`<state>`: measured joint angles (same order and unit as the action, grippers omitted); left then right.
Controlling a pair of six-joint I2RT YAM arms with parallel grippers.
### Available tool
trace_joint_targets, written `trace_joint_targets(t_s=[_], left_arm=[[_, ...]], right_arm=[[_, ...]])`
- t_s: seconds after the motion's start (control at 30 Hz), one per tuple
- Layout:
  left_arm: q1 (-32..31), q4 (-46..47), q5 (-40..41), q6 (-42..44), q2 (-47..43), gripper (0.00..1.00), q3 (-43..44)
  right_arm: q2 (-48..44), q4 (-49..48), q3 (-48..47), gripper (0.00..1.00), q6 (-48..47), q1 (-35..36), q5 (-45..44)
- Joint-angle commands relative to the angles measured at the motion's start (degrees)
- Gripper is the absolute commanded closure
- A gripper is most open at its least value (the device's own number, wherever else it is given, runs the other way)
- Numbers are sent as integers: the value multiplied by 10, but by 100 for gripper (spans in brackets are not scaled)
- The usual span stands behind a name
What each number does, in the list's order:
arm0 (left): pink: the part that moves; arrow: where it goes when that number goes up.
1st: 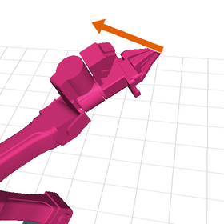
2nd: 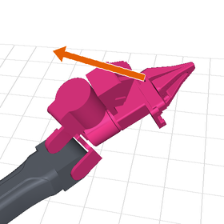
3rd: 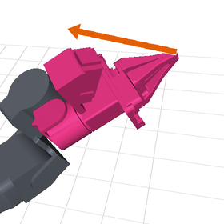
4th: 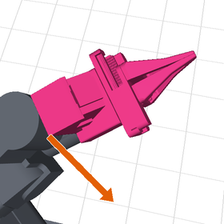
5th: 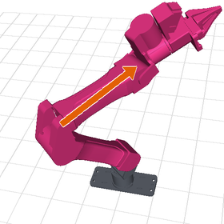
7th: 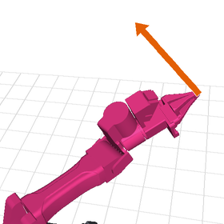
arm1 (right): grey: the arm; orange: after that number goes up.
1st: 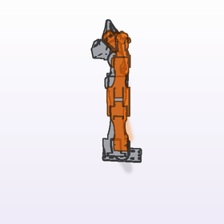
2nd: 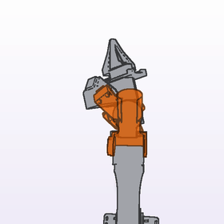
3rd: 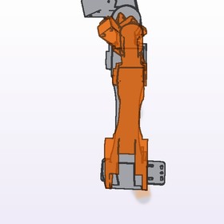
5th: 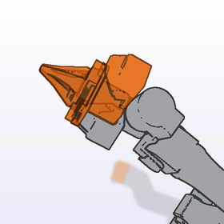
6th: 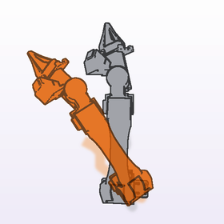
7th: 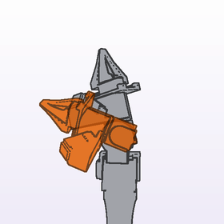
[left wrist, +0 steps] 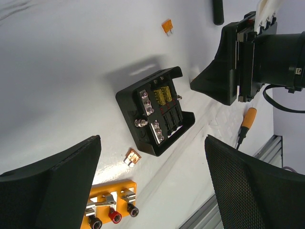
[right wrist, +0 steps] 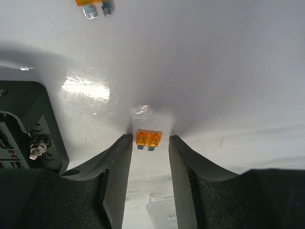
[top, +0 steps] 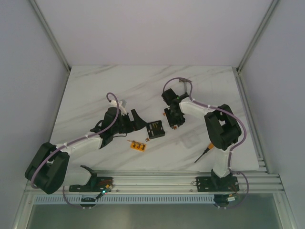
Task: Snap on the fuse box
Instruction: Pick up the fuse from the center of the board.
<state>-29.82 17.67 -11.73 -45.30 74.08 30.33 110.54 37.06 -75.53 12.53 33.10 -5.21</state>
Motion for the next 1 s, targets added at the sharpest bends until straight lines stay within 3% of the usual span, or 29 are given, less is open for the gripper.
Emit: trace_joint_targets(t_s=[0.0,0.5,0.73,0.97], left_arm=[[-2,-10,3,9,-4,1,-3],[-3,-11,-2,8,-5,1,1],[-9,-8,-1,8,-12,3,4],[-37,26,28,3,-22,3,7]], right_arm=[[22,14,-13,58,9,-1,14],[36,18,8,71,38,-2,-17],[-18,-9,12,80,51,4,-14],[-83,-37,14,82,77,25,-5]])
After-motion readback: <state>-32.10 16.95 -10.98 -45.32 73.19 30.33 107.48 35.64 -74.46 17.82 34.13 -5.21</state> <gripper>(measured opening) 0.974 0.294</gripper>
